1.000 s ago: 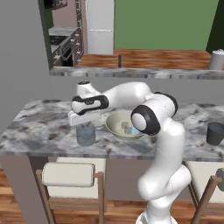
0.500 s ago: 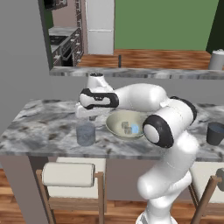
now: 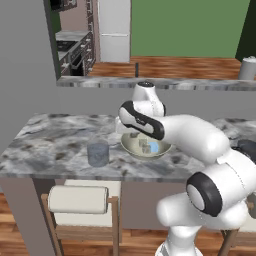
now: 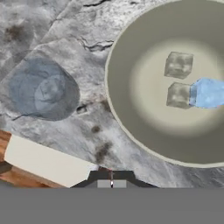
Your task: There are four ice cubes in the ice bowl. Place two ice cubes in each glass of water.
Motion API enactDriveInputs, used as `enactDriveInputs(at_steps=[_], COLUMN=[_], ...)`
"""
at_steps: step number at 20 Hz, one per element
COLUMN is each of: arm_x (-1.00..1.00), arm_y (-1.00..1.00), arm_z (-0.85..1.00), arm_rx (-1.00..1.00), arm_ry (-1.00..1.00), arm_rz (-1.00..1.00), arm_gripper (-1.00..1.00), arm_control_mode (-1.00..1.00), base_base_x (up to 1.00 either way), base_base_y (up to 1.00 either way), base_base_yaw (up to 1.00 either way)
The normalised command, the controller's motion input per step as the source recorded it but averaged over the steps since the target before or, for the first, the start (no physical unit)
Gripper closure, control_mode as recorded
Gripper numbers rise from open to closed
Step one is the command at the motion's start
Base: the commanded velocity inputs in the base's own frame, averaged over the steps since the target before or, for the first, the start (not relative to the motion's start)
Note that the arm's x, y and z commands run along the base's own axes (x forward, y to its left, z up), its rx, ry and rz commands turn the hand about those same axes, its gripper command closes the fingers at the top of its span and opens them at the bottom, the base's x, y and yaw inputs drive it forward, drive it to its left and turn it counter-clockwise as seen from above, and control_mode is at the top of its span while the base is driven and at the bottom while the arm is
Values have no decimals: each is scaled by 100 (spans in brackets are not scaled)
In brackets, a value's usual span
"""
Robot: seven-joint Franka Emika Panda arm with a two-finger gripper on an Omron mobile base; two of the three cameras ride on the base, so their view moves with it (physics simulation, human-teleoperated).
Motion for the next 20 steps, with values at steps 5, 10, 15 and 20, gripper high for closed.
enactDriveInputs(at_steps=[5, 10, 15, 20], arm_x=[-46, -16, 1, 13], arm_y=[-68, -43, -7, 0], arm_z=[1, 12, 12, 1], arm_rx=[0, 0, -1, -3], arm_ry=[-2, -7, -3, 0], arm_rz=[-10, -1, 0, 0], arm_gripper=[100, 100, 100, -100], arm_control_mode=[-100, -100, -100, -100], base_base_x=[0, 0, 0, 0], base_base_y=[0, 0, 0, 0], base_base_yaw=[0, 0, 0, 0])
